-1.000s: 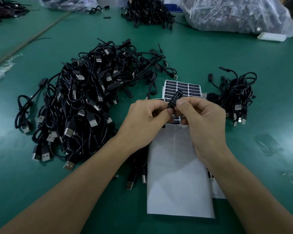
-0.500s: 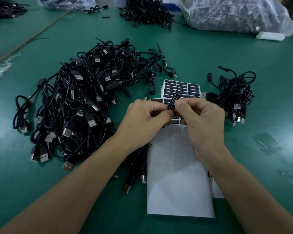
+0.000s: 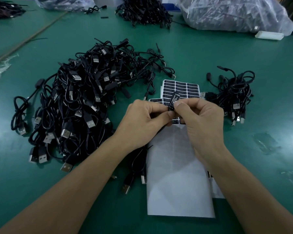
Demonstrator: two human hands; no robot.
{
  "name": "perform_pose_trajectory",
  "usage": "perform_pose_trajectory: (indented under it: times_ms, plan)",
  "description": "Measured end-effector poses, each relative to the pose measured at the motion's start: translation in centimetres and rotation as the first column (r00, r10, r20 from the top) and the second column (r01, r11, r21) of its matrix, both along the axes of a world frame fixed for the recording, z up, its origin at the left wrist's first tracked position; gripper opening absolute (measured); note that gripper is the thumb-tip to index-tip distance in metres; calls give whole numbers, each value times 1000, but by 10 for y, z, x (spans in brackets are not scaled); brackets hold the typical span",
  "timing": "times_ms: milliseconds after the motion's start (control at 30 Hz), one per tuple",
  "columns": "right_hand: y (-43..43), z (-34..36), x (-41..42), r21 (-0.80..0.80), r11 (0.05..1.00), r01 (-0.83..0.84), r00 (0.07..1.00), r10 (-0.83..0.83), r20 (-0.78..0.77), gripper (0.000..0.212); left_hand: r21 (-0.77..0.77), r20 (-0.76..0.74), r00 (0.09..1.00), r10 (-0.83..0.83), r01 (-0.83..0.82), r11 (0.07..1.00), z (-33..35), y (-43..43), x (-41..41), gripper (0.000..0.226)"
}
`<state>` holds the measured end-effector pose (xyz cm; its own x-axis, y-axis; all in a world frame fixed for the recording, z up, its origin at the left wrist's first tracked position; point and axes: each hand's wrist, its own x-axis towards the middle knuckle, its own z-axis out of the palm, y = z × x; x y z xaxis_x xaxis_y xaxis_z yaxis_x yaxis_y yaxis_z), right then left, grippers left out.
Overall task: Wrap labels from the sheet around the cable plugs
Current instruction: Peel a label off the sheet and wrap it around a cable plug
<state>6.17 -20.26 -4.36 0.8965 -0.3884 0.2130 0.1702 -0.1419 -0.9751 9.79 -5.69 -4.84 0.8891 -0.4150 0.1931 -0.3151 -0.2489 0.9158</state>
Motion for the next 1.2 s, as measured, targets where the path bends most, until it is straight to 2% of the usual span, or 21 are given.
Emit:
perform_pose_trajectory:
  times_ms: [400, 1200]
  plan:
    - [-1, -1, 1, -14, 1000, -26, 1000, 26, 5, 17, -14, 5, 1000, 17, -17, 1000, 0, 0, 1, 21]
    - [-1, -1, 0, -35, 999, 12, 1000, -12, -10, 18, 2, 26, 999, -37, 37, 999, 3, 1, 0, 25]
